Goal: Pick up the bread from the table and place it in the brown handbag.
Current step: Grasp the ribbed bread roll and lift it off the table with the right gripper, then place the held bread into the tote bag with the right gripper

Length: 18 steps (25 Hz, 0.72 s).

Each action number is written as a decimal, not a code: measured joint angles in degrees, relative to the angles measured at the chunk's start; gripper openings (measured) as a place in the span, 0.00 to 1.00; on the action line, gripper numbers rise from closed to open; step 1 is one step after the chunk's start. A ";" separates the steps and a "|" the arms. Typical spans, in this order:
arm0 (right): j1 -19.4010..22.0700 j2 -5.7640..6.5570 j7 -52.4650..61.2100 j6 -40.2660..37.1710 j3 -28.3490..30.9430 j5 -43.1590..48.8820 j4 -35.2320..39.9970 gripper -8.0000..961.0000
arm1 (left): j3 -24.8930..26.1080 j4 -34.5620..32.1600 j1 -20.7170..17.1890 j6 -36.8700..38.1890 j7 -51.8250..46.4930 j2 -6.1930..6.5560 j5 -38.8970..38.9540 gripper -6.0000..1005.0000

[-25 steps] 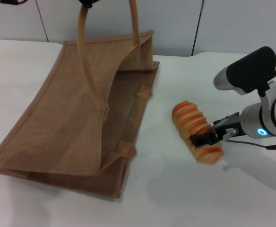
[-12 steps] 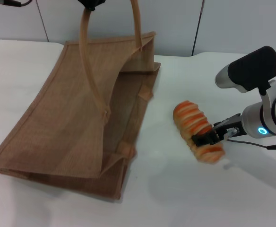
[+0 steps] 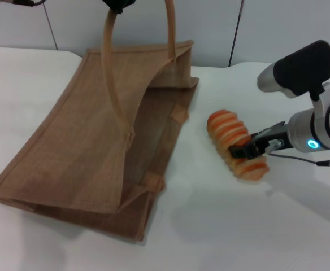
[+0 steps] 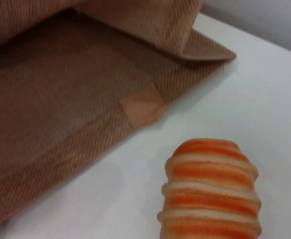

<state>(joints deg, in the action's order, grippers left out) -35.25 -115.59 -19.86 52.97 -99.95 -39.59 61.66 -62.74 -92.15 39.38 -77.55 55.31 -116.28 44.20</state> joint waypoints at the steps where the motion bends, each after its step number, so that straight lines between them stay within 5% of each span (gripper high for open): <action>1: -0.03 0.04 -0.02 0.02 0.28 0.05 0.14 0.71 | -0.01 -0.07 0.00 0.02 -0.02 0.00 0.00 0.13; 9: 1.26 0.12 -2.04 3.52 4.19 0.29 7.06 0.60 | -0.01 -1.64 -0.06 0.09 -0.03 0.00 -1.38 0.13; 18: 0.64 -0.32 -2.06 5.64 -0.46 -2.10 12.42 0.51 | -0.71 -1.63 2.84 0.21 -0.28 0.00 -1.65 0.13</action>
<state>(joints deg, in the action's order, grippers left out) -34.61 -115.91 -21.92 58.61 -100.40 -41.69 74.07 -63.45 -93.77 42.21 -77.34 55.03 -116.28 42.55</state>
